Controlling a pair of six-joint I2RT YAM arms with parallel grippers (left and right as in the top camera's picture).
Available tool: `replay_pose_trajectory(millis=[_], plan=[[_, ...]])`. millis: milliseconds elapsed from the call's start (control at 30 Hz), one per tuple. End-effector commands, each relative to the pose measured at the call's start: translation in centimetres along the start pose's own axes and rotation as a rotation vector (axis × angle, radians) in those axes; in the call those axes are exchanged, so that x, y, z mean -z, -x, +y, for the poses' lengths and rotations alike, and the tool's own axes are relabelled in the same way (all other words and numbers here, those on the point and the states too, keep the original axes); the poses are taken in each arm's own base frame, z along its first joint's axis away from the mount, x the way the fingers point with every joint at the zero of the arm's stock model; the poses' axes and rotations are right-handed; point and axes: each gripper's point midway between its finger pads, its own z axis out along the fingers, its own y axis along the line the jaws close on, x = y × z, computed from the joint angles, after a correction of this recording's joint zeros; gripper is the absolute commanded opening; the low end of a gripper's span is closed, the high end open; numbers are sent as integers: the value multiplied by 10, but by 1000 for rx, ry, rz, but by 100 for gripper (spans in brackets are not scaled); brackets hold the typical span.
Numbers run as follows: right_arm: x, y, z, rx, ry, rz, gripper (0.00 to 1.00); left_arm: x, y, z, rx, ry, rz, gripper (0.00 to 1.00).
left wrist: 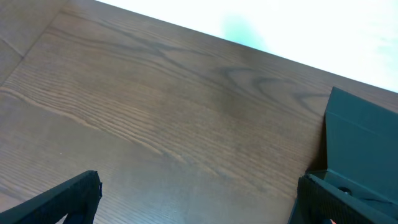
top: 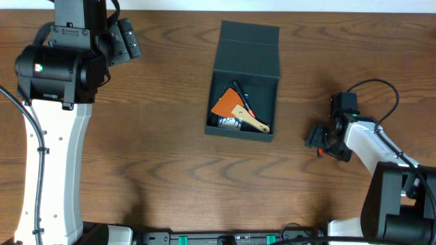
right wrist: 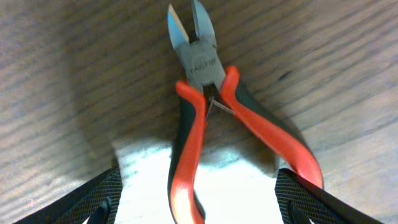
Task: Pack container
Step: 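Close the right gripper on the pliers handles and lift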
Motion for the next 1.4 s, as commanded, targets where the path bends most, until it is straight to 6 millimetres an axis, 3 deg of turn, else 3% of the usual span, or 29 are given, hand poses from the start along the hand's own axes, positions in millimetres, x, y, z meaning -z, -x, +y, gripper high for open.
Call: replay_pose_trajectory(millis=[0,200,367,600,833,1033,1367], plan=[[-15,-4,-6,-1,-41,47,81,3,3,4,8,12,-12,99],[-31,-9,-4,22,-57,107,82,3,3,4,7,12,-11,99],[-30,-6,-1,25,-46,106,81,3,3,4,7,12,-11,98],[-29,-10,-3,31,-53,124,70,3,3,4,8,12,-11,99],[-29,-12,-4,32,-56,134,68,3,3,4,7,12,-11,99],[-28,-16,-5,33,-62,149,54,3,3,4,8,12,-11,99],[-27,-21,-12,54,-92,170,52,3,3,4,8,12,-11,99]])
